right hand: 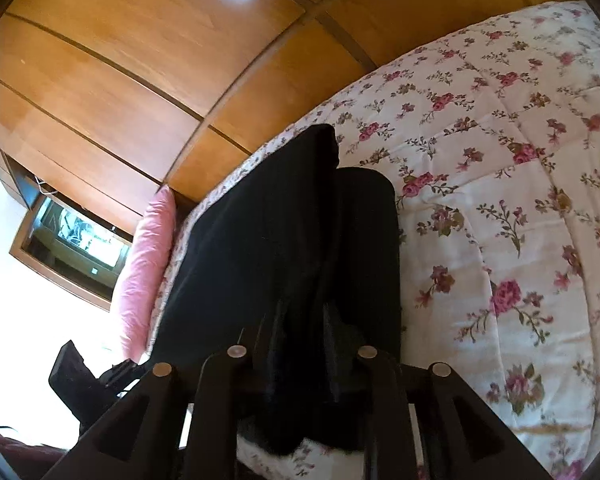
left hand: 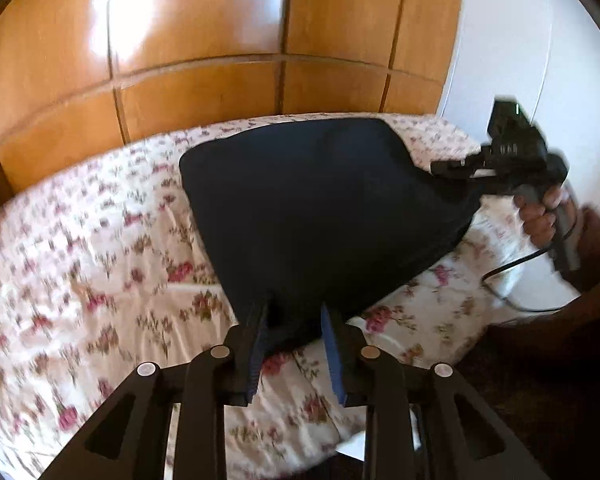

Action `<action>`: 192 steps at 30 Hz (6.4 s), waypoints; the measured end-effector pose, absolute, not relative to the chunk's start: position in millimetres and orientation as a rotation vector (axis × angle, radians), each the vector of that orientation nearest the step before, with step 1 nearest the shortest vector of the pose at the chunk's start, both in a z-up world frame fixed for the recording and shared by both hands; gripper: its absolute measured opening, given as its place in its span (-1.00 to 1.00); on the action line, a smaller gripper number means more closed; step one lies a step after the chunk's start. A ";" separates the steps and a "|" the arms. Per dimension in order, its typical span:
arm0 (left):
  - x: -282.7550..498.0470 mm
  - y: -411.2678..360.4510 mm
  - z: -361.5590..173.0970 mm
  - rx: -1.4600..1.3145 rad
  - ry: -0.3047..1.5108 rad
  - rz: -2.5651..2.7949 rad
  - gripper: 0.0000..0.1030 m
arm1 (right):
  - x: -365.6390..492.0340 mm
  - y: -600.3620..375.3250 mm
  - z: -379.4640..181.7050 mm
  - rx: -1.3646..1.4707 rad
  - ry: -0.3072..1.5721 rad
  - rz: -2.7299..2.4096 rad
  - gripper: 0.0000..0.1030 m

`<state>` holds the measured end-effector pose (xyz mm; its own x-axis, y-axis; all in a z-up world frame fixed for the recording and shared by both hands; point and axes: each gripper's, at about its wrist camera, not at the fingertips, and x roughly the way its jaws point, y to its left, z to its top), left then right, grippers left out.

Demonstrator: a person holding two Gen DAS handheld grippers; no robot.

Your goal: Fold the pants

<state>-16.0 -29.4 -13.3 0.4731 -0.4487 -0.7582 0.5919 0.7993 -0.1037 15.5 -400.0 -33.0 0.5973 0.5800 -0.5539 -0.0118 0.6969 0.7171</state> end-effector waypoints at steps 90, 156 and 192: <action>74.9 -32.5 -15.5 -0.006 0.851 -0.245 -0.15 | 91.4 -327.4 -8.5 0.281 0.843 0.086 0.19; 76.5 -29.2 -31.5 -0.064 0.935 -0.461 0.37 | 66.6 -382.2 -57.5 0.519 1.013 0.274 0.69; 57.2 -93.1 -14.0 0.070 0.856 -0.566 -0.14 | 78.9 -377.2 -64.3 0.538 1.008 0.452 0.22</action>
<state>57.2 -93.0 -14.0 0.5186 -0.4437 -0.7309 0.4986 0.8514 -0.1630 78.9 -377.2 -64.3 0.4630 0.5850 -0.6659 -0.1074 0.7828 0.6130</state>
